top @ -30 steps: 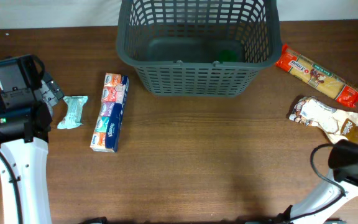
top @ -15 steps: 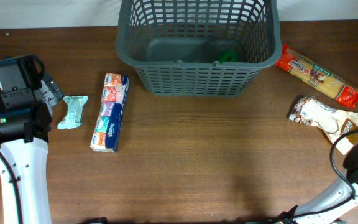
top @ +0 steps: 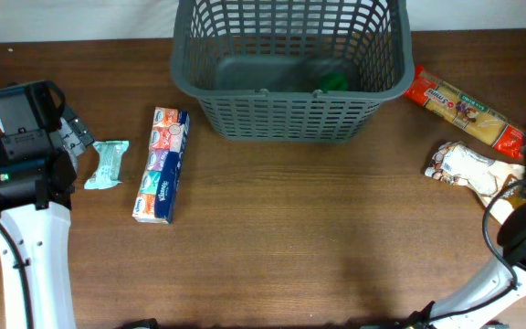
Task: Pack container
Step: 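Move the right gripper right onto the brown Pantree snack bag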
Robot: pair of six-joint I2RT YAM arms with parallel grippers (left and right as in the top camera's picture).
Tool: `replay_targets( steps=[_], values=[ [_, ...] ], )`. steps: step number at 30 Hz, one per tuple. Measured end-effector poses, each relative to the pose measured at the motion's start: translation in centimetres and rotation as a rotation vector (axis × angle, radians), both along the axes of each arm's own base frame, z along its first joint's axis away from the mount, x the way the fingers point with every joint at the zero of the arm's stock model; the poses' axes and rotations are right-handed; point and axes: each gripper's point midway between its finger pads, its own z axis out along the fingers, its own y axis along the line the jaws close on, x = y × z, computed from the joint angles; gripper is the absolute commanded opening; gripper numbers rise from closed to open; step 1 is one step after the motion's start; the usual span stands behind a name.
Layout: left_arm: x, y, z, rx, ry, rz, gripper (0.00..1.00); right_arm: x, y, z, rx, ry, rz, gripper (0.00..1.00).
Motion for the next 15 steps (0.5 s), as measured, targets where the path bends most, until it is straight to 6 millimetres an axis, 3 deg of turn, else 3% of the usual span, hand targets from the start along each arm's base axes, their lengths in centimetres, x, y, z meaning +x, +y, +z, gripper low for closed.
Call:
replay_targets(
  steps=[5, 10, 15],
  values=[
    [0.0, 0.0, 0.0, 0.000, 0.000, 0.000, 1.00, 0.7, 0.4, -4.6, -0.013, 0.005, -0.001, 0.99],
    [0.0, 0.0, 0.0, 0.000, -0.001, 0.000, 1.00, 2.4, -1.2, -8.3, -0.073, -0.075, 0.062, 0.99],
    [0.0, 0.0, 0.0, 0.000, -0.001, 0.000, 1.00, 3.4, -1.8, -9.4, -0.101, -0.119, 0.112, 0.99]
  ],
)
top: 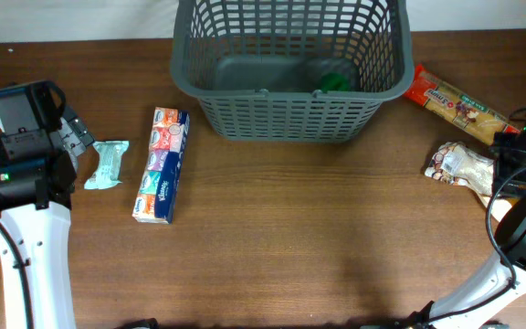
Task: Pack container
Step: 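Move the right gripper right onto the brown Pantree snack bag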
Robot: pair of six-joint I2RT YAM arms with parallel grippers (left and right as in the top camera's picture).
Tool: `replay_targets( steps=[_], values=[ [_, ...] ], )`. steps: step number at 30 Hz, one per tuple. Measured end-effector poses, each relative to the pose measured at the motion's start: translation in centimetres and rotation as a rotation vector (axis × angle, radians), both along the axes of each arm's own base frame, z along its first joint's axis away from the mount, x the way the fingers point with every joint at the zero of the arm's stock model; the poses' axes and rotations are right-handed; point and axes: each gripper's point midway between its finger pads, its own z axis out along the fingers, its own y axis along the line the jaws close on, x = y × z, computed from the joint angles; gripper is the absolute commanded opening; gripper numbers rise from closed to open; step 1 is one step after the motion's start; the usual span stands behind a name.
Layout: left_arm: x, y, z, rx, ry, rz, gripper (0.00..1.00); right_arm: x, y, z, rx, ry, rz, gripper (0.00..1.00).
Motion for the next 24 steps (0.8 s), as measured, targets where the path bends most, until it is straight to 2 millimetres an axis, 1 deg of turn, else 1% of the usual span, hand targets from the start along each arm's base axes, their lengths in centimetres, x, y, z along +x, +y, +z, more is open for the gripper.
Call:
replay_targets(
  steps=[4, 15, 19, 24],
  values=[
    [0.0, 0.0, 0.0, 0.000, 0.000, 0.000, 1.00, 1.4, -0.5, 0.1, -0.025, -0.050, 0.018, 0.99],
    [0.0, 0.0, 0.0, 0.000, 0.000, 0.000, 1.00, 1.0, 2.6, -0.1, 0.033, -0.015, -0.129, 0.99],
    [0.0, 0.0, 0.0, 0.000, 0.000, 0.000, 1.00, 1.1, 2.8, -0.1, 0.033, -0.020, -0.174, 0.99],
    [0.0, 0.0, 0.0, 0.000, 0.000, 0.000, 1.00, 1.3, 2.7, -0.2, 0.031, -0.027, -0.185, 0.99]
  ],
)
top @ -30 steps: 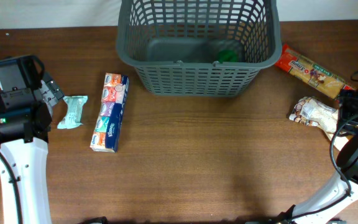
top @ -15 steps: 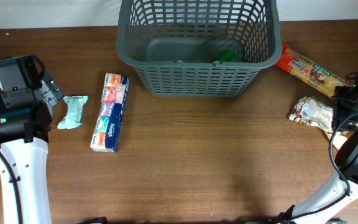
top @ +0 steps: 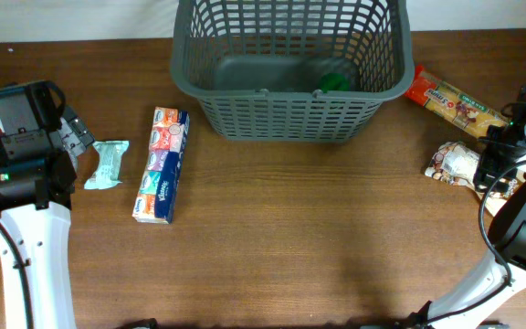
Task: Pack container
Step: 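Move the right gripper right onto the brown Pantree snack bag, then close the right gripper on the brown snack bag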
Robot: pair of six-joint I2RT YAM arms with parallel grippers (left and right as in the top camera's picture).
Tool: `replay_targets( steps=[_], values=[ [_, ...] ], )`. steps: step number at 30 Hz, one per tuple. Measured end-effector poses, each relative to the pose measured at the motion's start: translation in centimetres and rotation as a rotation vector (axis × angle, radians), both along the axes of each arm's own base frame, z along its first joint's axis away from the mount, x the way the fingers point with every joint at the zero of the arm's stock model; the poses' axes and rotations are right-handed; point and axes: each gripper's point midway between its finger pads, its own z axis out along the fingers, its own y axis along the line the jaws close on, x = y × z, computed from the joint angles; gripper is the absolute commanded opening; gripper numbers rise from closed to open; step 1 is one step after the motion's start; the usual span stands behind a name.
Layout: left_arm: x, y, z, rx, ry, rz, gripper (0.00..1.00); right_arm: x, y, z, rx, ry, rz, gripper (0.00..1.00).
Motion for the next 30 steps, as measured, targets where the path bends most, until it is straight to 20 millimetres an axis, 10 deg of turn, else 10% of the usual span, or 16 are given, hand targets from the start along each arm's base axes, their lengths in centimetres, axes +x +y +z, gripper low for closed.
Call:
replay_targets(
  steps=[22, 30],
  values=[
    [0.0, 0.0, 0.0, 0.000, 0.000, 0.000, 1.00, -0.4, -0.2, -4.2, 0.023, 0.084, 0.062, 0.99],
    [0.0, 0.0, 0.0, 0.000, 0.000, 0.000, 1.00, -0.9, 0.0, -4.3, 0.029, 0.108, 0.073, 0.11]
  ],
)
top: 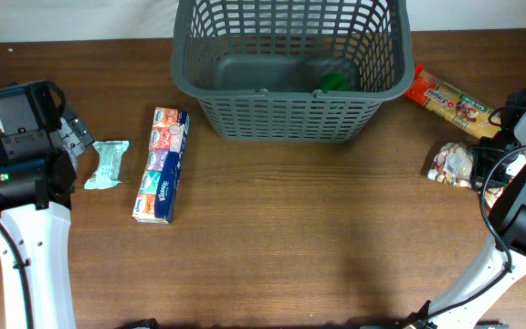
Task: Pack container
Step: 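Close the right gripper on the brown snack bag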
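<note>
The grey plastic basket point(290, 68) stands at the back centre with a green item point(334, 80) on its floor. On the table lie a stack of tissue packs point(161, 164), a mint-green wrapper point(108, 164), a long red-orange snack pack point(450, 100) and a white snack bag point(452, 163). My right gripper point(489, 151) is low over the right end of the white bag, and the arm hides its fingers. Just left of the mint wrapper my left gripper point(78, 135) rests with fingers apart and nothing in it.
The left arm point(26, 210) runs along the left table edge. The right arm point(519, 210) stands along the right edge. A white wall borders the table behind the basket.
The right arm has shifted further toward the back, its gripper lying more fully over the right part of the white bag. The bag, the other items and the left arm are where they were.
At first the right arm sat at the far right edge, beside the white bag. It then stood closer to the bag at each moment, covering more of its right end. The left arm and all items kept their places throughout.
</note>
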Robot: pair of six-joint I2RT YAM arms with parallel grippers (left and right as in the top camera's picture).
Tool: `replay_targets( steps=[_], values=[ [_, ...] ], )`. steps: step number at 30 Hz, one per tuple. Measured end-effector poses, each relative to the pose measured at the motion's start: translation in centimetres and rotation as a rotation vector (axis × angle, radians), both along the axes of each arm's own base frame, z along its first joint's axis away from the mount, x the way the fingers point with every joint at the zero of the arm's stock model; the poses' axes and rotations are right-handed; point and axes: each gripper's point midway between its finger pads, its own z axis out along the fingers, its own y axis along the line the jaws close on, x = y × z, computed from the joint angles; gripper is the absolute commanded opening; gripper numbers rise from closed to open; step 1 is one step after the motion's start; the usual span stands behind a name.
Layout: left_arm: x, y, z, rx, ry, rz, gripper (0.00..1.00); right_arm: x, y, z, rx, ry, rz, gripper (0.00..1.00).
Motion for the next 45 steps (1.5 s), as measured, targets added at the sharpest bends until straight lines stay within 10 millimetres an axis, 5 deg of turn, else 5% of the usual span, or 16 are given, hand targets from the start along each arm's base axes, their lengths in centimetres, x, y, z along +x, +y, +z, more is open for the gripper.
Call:
replay_targets(
  steps=[1, 14, 19, 22, 24, 29, 31, 32, 34, 37, 41, 45],
  values=[
    [0.0, 0.0, 0.0, 0.000, 0.000, 0.000, 1.00, -0.1, 0.0, 0.0, 0.002, 0.005, 0.006, 0.04],
    [0.0, 0.0, 0.0, 0.000, 0.000, 0.000, 1.00, 2.3, -0.1, 0.8, 0.031, -0.085, 0.185, 0.04],
    [0.0, 0.0, 0.0, 0.000, 0.000, 0.000, 1.00, 4.5, -1.2, 3.2, -0.004, -0.146, 0.318, 0.04],
    [0.0, 0.0, 0.0, 0.000, 0.000, 0.000, 1.00, 6.9, -2.7, 7.6, -0.083, -0.231, 0.408, 0.04],
    [0.0, 0.0, 0.0, 0.000, 0.000, 0.000, 1.00, 8.3, -3.7, 12.4, -0.161, -0.310, 0.467, 0.04],
    [0.0, 0.0, 0.0, 0.000, 0.000, 0.000, 1.00, 10.5, -4.4, 31.6, -0.518, -0.616, 0.701, 0.04],
    [0.0, 0.0, 0.0, 0.000, 0.000, 0.000, 1.00, 9.8, -2.1, 41.2, -0.705, -0.773, 0.858, 0.04],
    [0.0, 0.0, 0.0, 0.000, 0.000, 0.000, 1.00, 9.4, -0.9, 44.4, -0.774, -0.830, 0.917, 0.04],
    [0.0, 0.0, 0.0, 0.000, 0.000, 0.000, 1.00, 7.8, 3.9, 52.3, -0.945, -0.985, 1.095, 0.04],
    [0.0, 0.0, 0.0, 0.000, 0.000, 0.000, 1.00, 5.7, 12.1, 59.1, -1.087, -1.189, 1.326, 0.04],
    [0.0, 0.0, 0.0, 0.000, 0.000, 0.000, 1.00, 5.2, 21.0, 61.2, -1.078, -1.378, 1.567, 0.04],
    [0.0, 0.0, 0.0, 0.000, 0.000, 0.000, 1.00, 8.7, 28.0, 57.5, -0.938, -1.427, 1.785, 0.03]
  ],
)
